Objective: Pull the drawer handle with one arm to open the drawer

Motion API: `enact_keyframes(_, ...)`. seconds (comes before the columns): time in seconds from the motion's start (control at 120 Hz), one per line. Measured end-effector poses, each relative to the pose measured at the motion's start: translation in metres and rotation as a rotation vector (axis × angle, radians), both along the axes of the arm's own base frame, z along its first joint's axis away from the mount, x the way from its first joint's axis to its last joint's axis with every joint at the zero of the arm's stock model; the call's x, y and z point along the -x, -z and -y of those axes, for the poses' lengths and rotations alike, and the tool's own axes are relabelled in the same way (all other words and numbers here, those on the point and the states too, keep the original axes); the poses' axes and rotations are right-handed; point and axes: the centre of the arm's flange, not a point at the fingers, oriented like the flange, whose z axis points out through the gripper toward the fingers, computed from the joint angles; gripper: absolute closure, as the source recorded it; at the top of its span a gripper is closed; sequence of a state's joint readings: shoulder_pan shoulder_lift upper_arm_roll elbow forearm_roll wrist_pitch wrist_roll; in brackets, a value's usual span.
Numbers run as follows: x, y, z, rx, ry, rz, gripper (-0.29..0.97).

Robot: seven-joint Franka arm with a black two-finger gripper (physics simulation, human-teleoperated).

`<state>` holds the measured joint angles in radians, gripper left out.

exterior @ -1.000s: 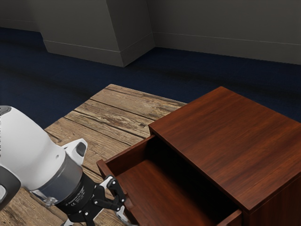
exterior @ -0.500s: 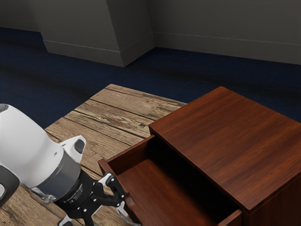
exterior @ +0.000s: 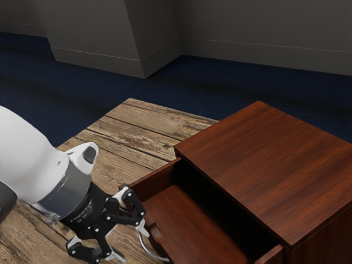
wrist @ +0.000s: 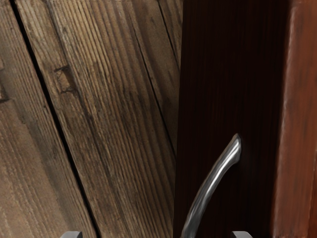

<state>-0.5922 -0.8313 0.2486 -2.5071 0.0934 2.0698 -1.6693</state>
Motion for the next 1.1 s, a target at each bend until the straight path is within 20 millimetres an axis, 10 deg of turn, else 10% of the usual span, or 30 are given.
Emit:
enact_keyframes(0.267,-0.007,-0.046,0.006,-0.033,0.032,0.044,0.27)
enact_keyframes(0.55,-0.072,-0.207,0.007,-0.112,-0.054,-0.049,0.07)
enact_keyframes(0.858,-0.105,-0.131,0.031,-0.228,-0.031,-0.37,0.02)
enact_keyframes(1.1,-0.105,-0.111,0.025,-0.234,-0.076,-0.394,0.01)
